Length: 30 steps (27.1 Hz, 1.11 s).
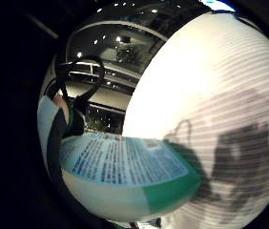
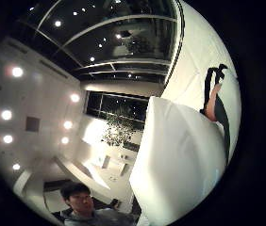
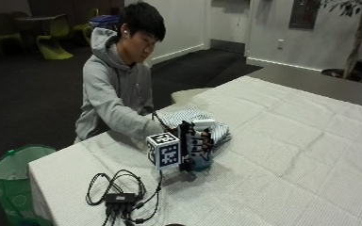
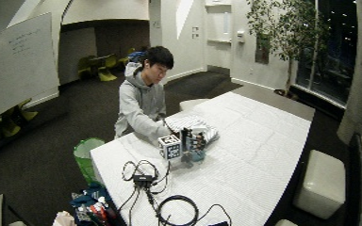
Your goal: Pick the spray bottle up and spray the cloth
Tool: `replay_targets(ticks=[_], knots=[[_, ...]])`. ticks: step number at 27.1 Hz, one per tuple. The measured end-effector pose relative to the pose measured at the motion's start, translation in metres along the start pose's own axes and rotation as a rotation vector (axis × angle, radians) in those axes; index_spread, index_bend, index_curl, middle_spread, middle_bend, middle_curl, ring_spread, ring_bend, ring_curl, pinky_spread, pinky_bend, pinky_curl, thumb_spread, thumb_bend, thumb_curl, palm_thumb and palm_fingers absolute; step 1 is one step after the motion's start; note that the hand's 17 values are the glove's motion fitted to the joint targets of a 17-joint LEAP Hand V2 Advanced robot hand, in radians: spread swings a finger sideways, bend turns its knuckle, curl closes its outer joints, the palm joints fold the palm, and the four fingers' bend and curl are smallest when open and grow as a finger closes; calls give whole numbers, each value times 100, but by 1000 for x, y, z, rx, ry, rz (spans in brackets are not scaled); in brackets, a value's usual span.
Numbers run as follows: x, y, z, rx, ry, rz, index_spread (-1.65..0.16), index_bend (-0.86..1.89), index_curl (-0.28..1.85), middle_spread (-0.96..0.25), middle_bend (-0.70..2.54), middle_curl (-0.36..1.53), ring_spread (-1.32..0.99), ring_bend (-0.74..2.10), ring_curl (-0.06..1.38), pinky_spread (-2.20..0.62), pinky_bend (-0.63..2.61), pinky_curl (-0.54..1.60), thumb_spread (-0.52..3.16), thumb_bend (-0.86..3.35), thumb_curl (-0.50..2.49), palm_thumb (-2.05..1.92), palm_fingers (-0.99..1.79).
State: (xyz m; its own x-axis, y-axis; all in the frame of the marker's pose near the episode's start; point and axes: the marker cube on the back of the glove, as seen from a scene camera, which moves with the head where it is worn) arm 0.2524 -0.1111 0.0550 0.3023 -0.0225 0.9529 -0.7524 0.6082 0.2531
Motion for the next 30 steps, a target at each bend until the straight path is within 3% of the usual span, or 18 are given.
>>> replay_targets(ticks=[6,20,30], knots=[[-15,-4,7,-56,128,-56,-22,50,49,-7,62,50,-15,52,42,-23,28,37,22,-4,66,98,142],[-118,29,29,-574,674,-244,-22,55,54,-7,68,52,-17,57,45,-27,33,41,6,-3,68,96,141],[-147,78,60,-770,1154,-384,-22,56,55,-7,70,52,-17,58,46,-28,33,42,2,-3,69,96,140]])
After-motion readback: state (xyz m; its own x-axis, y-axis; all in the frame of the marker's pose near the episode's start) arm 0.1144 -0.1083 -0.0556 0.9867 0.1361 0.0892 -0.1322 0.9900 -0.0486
